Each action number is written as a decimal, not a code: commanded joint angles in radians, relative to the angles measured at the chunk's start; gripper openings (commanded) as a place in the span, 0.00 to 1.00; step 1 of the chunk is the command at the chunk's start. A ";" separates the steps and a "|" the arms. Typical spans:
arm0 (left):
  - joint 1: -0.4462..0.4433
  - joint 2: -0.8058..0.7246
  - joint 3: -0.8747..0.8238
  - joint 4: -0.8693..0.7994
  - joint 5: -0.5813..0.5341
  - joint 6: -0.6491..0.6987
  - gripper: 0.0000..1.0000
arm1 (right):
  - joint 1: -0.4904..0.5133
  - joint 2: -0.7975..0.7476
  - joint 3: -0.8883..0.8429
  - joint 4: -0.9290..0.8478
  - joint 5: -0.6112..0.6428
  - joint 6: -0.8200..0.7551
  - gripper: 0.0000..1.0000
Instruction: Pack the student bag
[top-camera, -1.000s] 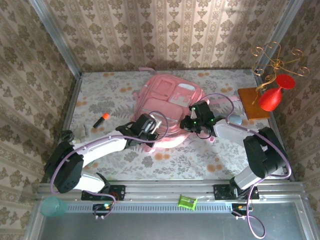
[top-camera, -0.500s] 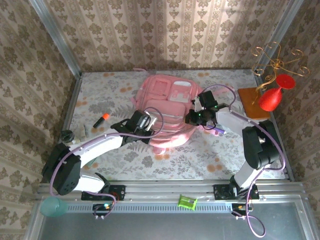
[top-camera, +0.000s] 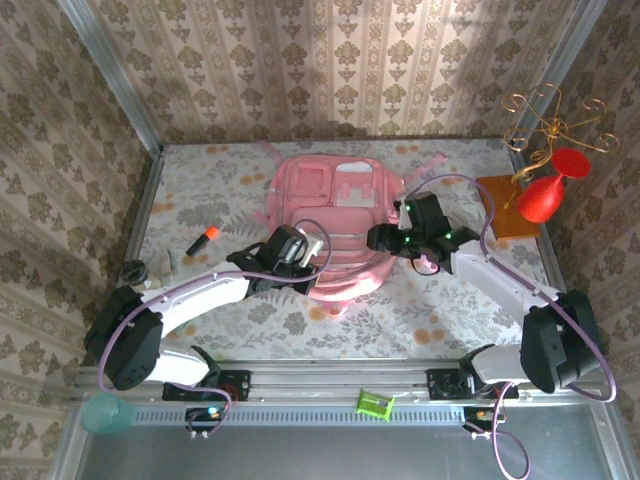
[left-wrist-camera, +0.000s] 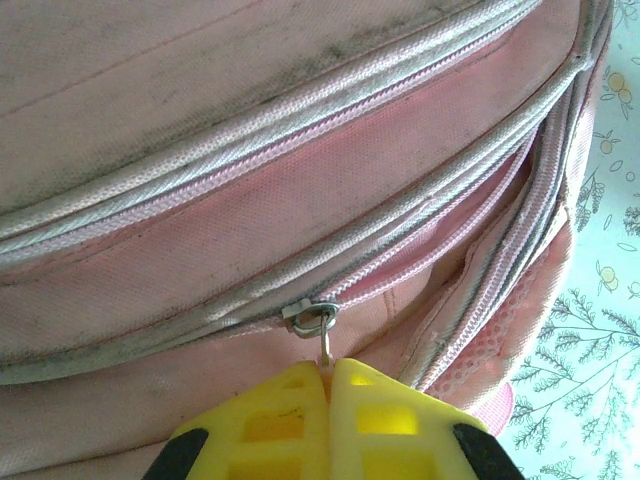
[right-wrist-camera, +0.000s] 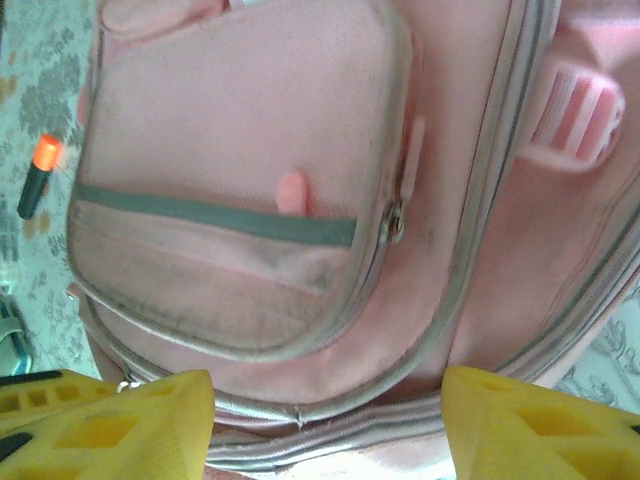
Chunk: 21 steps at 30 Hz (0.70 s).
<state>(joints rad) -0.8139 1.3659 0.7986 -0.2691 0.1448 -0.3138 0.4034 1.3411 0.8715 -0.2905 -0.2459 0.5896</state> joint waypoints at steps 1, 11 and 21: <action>-0.017 0.001 0.006 0.022 0.041 -0.013 0.00 | 0.046 -0.002 -0.063 0.062 0.068 0.116 0.63; -0.028 0.001 -0.004 0.027 0.044 -0.002 0.00 | 0.083 0.138 -0.099 0.252 -0.012 0.194 0.62; -0.040 -0.023 0.005 -0.087 -0.136 0.010 0.00 | 0.053 0.112 -0.099 0.246 0.070 0.167 0.00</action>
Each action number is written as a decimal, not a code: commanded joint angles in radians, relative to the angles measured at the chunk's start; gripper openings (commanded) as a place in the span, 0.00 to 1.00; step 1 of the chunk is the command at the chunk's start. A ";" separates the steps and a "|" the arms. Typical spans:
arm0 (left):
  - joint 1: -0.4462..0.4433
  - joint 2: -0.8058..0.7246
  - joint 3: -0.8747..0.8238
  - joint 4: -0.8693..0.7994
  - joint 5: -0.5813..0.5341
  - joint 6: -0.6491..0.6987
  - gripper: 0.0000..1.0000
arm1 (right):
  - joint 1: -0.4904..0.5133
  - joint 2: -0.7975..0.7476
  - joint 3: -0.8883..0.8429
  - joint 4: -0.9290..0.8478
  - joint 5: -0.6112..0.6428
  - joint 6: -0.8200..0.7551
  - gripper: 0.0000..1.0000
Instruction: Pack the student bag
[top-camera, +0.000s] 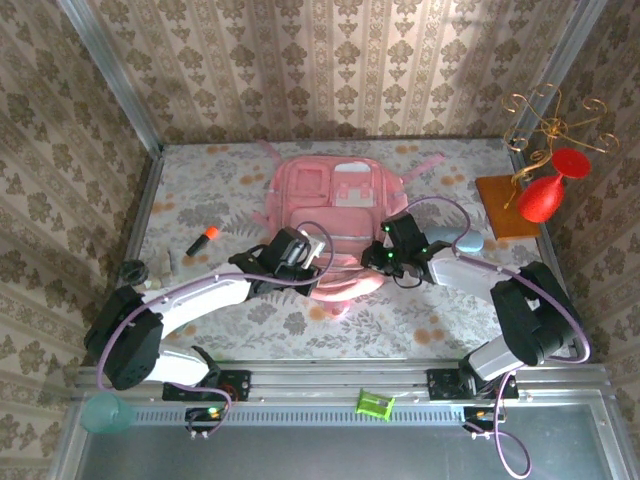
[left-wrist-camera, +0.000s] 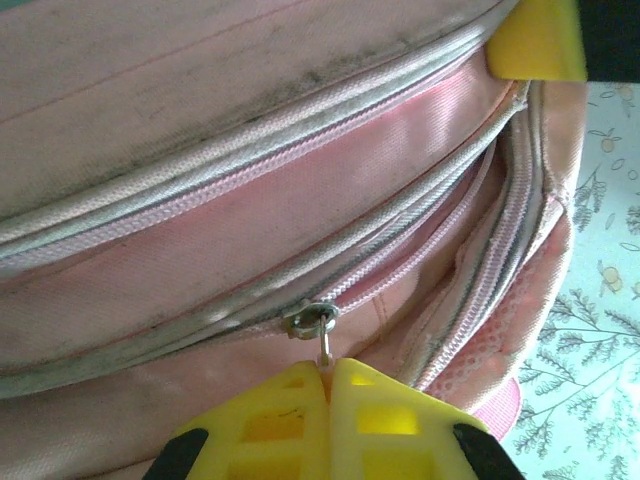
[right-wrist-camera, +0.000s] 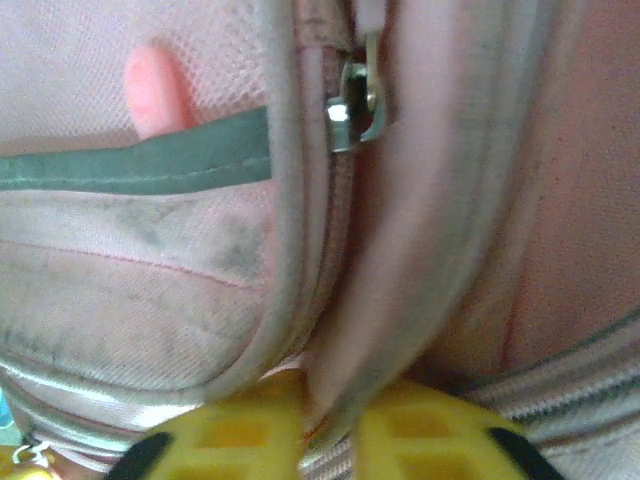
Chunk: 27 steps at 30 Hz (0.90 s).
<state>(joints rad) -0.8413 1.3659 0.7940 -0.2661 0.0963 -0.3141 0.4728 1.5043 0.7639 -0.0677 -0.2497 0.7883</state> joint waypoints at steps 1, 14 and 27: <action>-0.012 -0.027 0.014 -0.119 -0.131 0.016 0.00 | -0.033 -0.073 0.006 0.004 0.082 -0.050 0.00; 0.077 -0.064 -0.003 -0.158 -0.197 0.015 0.00 | -0.266 -0.092 0.106 -0.103 -0.155 -0.180 0.00; 0.022 -0.093 -0.016 0.033 0.113 -0.017 0.00 | -0.221 -0.104 -0.063 0.256 -0.207 0.080 0.25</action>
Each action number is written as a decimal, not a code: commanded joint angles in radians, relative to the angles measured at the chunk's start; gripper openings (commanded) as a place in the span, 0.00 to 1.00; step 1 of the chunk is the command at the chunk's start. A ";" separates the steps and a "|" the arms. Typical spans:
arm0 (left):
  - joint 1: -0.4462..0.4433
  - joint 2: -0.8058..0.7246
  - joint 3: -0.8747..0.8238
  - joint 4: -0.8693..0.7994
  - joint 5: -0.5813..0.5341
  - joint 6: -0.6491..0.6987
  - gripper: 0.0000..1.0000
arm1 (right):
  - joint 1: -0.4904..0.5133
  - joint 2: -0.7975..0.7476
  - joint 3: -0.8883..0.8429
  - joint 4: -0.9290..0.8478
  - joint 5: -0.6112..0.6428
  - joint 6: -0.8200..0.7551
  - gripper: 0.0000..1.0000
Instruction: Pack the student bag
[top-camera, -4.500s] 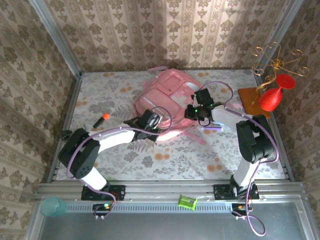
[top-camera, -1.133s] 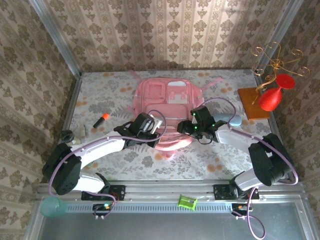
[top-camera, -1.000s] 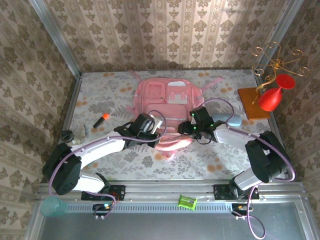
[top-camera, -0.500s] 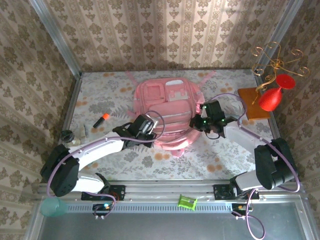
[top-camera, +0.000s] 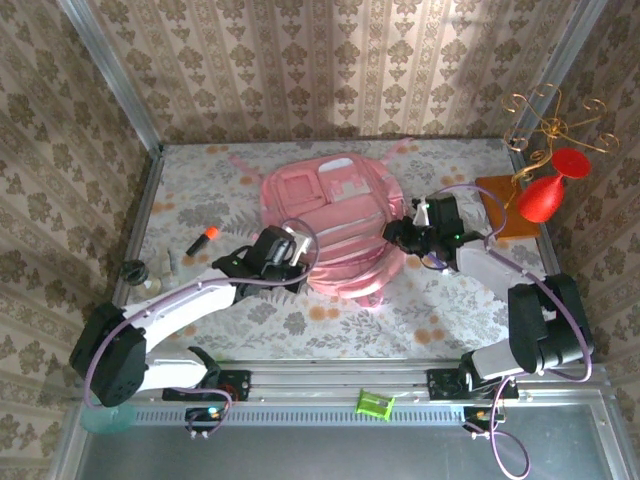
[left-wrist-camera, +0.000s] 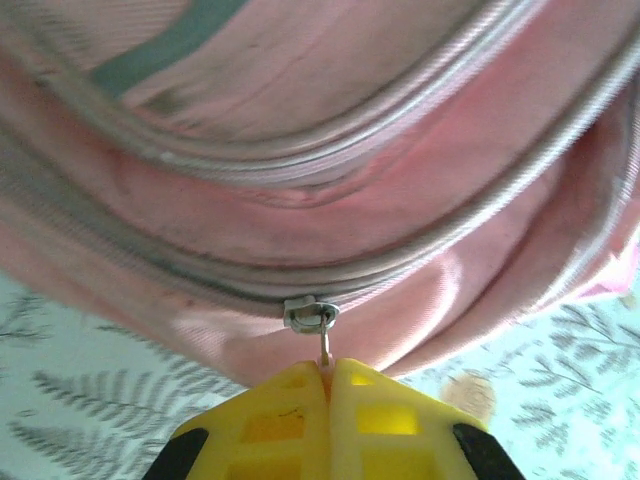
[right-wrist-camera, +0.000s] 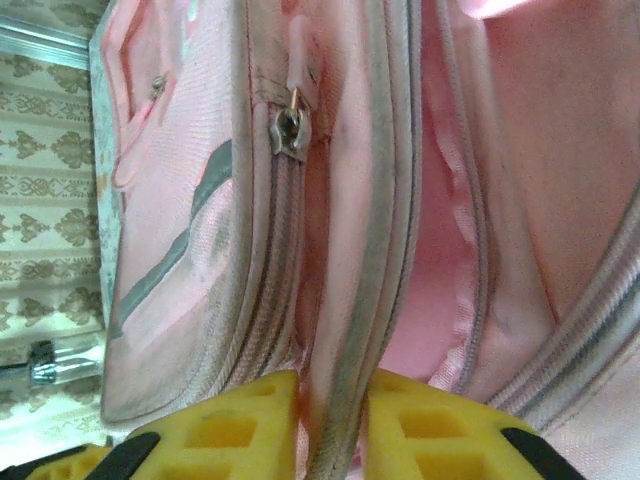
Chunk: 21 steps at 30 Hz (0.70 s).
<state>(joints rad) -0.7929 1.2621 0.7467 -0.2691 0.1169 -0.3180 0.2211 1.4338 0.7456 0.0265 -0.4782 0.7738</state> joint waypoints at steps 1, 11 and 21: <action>-0.032 0.018 0.034 0.045 0.099 -0.018 0.00 | 0.044 -0.034 -0.059 0.186 0.034 0.111 0.26; -0.059 0.048 0.046 0.046 0.090 -0.013 0.00 | 0.160 -0.076 -0.140 0.319 0.146 0.193 0.37; -0.057 0.034 0.056 0.016 0.056 0.014 0.00 | 0.176 -0.194 -0.189 0.343 0.328 0.198 0.00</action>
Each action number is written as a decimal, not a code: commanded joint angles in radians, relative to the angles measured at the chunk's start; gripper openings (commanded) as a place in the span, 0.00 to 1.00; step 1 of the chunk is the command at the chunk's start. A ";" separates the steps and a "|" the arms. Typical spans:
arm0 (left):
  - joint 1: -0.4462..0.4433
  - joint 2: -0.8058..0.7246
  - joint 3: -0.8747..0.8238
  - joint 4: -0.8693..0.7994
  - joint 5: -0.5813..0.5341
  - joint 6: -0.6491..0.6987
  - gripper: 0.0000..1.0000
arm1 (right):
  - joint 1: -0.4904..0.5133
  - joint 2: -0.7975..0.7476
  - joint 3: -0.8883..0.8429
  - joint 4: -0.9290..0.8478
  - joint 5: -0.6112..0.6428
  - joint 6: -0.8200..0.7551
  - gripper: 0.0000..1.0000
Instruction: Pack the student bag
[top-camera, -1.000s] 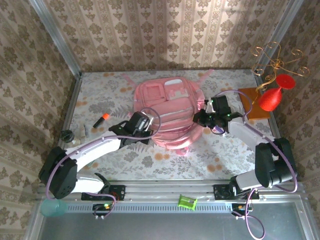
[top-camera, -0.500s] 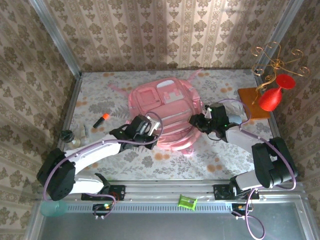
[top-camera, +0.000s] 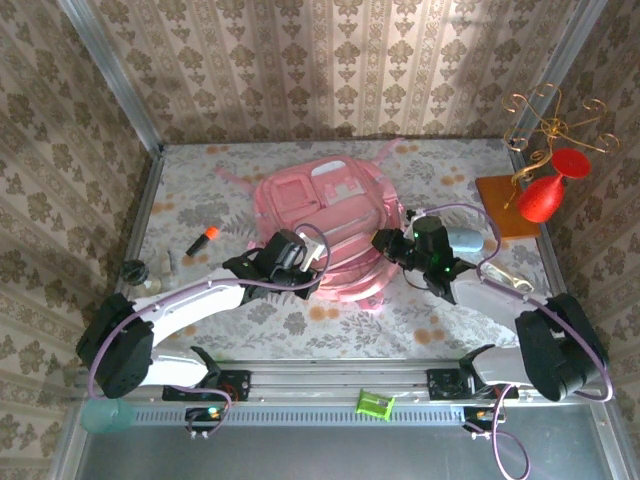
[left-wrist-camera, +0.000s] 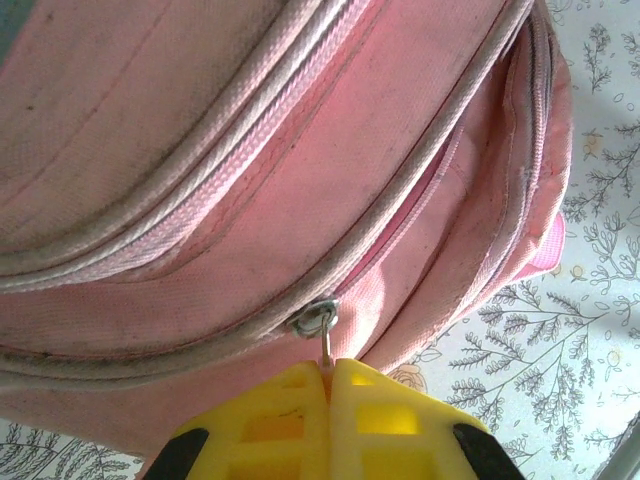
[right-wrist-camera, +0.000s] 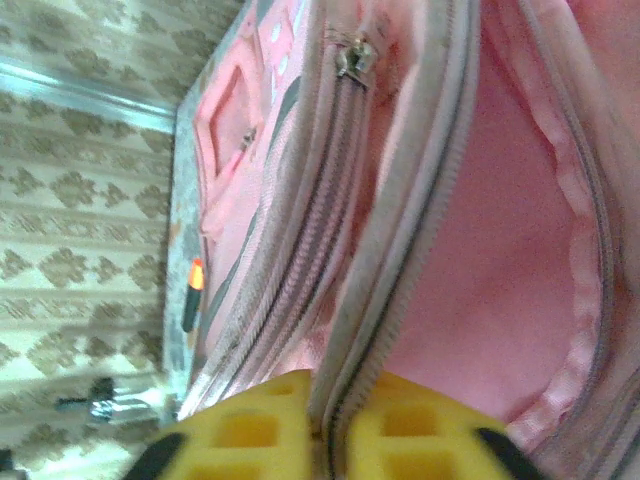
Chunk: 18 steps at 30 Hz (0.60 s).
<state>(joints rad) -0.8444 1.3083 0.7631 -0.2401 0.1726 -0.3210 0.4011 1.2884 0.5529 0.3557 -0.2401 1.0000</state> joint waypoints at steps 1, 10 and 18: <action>-0.003 -0.019 0.045 -0.036 -0.021 0.021 0.00 | -0.016 -0.063 0.017 -0.033 0.099 -0.052 0.00; 0.075 -0.073 0.033 -0.142 -0.149 0.092 0.00 | -0.145 -0.065 0.151 -0.335 -0.068 -0.268 0.00; 0.165 -0.070 0.008 -0.136 -0.212 0.115 0.00 | -0.181 0.005 0.235 -0.366 -0.231 -0.302 0.00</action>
<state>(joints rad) -0.7197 1.2560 0.7830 -0.3225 0.0555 -0.2306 0.2375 1.2819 0.7502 -0.0067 -0.4313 0.7567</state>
